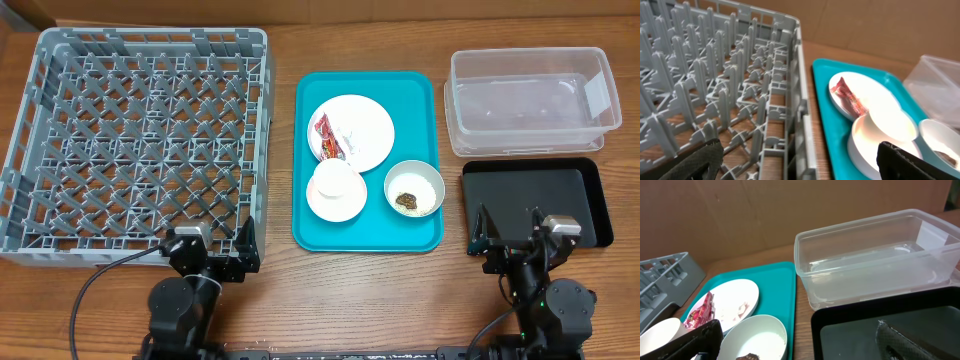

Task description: Sort waste into correct bins and load items into the dishwasher

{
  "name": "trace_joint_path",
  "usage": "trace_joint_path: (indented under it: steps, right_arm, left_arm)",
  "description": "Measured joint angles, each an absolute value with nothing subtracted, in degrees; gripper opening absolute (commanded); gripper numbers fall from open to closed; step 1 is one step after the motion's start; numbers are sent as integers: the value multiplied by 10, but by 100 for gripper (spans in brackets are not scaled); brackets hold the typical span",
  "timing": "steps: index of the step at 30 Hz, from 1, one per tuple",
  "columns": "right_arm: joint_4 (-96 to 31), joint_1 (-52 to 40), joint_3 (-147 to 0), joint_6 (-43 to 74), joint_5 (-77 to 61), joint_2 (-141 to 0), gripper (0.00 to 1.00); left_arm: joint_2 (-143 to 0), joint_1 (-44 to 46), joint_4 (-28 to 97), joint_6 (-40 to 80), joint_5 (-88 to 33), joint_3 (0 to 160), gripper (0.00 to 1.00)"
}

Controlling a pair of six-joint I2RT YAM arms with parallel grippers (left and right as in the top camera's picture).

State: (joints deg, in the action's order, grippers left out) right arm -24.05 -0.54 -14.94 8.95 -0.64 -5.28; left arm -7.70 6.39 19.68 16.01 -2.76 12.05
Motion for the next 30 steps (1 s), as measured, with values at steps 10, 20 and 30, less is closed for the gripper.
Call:
trace_joint_path:
  steps: [10,20,30]
  right_arm:
    - [-304,-5,-253,90,-20,-200,100]
    - [-449,-5,-475,90,-26,-438,100]
    - [-481,-5,-539,90,-26,-500,100]
  left_arm:
    - [-142,64,314,181,-48,242,100]
    - [-349,64,456,182,-47,474,100]
    - [-394,64,469,131,-43,550,100]
